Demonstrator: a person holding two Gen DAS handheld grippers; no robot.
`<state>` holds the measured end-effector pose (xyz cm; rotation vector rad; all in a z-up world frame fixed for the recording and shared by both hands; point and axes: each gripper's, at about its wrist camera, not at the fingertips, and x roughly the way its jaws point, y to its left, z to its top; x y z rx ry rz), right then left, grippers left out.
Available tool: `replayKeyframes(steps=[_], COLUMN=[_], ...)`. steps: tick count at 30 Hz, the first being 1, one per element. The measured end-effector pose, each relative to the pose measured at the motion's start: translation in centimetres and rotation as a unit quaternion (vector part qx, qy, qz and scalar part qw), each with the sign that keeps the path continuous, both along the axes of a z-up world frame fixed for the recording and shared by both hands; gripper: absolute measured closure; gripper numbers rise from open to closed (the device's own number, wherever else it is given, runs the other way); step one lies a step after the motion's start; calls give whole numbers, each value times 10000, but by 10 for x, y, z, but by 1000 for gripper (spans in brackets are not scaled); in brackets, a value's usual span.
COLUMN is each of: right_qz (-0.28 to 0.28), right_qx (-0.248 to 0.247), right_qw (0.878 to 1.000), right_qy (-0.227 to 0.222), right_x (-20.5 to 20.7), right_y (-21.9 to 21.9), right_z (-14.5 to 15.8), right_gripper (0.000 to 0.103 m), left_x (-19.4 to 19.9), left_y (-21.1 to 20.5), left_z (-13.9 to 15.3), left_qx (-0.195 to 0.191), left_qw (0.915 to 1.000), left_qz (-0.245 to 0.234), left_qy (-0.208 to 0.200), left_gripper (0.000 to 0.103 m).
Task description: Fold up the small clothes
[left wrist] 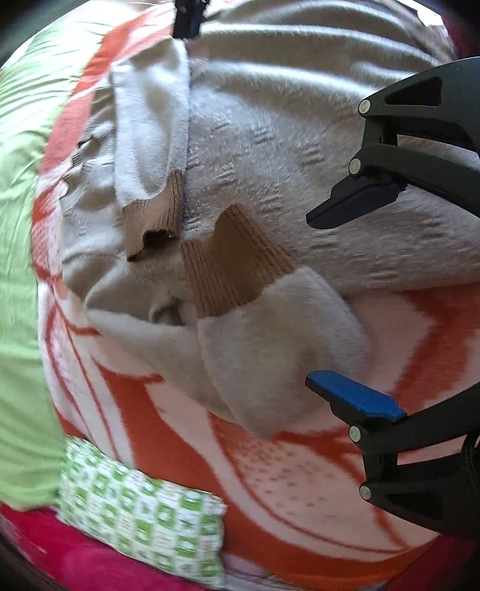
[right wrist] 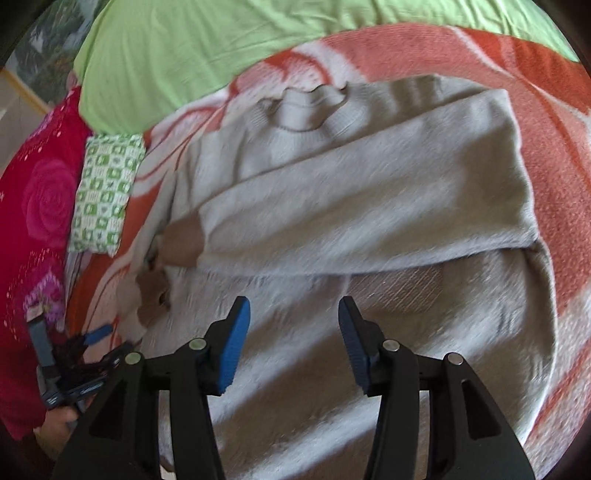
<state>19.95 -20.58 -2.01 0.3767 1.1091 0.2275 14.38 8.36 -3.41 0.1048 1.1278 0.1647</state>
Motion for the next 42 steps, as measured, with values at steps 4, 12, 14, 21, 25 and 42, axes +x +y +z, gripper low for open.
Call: replayKeyframes(steps=[4, 12, 14, 21, 25, 42], right_qz=[-20, -246, -294, -1050, -1338, -945], right_qx=[41, 81, 98, -21, 42, 107], right_qw=[10000, 9995, 9994, 9936, 9906, 9955], right_qy=[-42, -162, -184, -416, -284, -39], right_x=[-5, -19, -18, -9, -4, 35], right_y=[1, -10, -13, -50, -75, -63], right_z=[8, 13, 13, 20, 13, -17], right_gripper=[52, 52, 52, 52, 52, 52], left_x=[15, 29, 37, 99, 142, 76], left_y=[4, 19, 6, -111, -153, -37], left_z=[-29, 48, 85, 149, 88, 21], left_qx=[221, -1135, -1391, -2028, -2017, -829], left_qw=[9992, 9914, 9847, 9504, 9558, 9953], left_qz=[-82, 199, 6, -1468, -1726, -384], left_qy=[322, -626, -1047, -1844, -1261, -332], left_gripper=[44, 98, 98, 97, 97, 60])
